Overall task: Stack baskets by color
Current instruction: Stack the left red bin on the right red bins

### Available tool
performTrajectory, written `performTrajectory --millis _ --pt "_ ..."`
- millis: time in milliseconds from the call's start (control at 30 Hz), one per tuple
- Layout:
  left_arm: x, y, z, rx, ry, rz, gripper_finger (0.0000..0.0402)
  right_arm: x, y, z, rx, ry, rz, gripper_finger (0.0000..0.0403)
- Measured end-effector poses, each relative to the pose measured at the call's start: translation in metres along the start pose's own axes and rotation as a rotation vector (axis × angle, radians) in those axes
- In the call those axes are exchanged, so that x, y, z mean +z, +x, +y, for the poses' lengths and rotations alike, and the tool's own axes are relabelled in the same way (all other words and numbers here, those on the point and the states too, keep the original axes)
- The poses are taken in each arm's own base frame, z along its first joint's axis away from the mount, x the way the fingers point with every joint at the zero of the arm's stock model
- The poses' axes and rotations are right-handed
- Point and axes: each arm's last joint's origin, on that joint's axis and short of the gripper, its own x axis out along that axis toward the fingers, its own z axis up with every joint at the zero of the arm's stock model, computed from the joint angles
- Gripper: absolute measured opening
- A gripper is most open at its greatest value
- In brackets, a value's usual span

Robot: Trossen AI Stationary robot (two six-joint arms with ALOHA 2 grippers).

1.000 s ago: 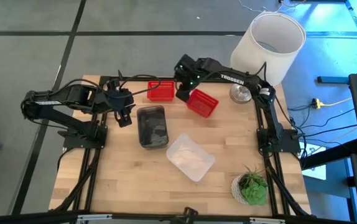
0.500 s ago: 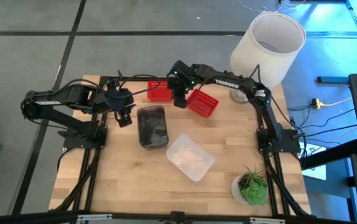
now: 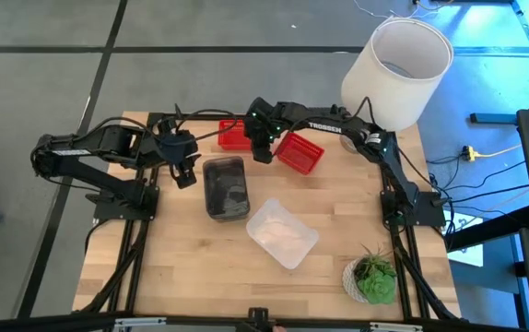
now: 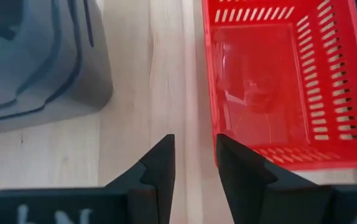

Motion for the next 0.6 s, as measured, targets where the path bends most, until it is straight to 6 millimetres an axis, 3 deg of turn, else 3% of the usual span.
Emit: performTrajectory --millis 300,600 --pt "0.0 0.0 0.0 0.0 -0.004 0.0 0.0133 -0.008 0.022 -0.004 -0.068 0.004 0.051 0.0116" --pt "0.0 0.0 0.0 0.0 -0.005 0.0 0.0133 -0.007 0.025 -0.006 -0.097 -0.028 0.045 0.0116"
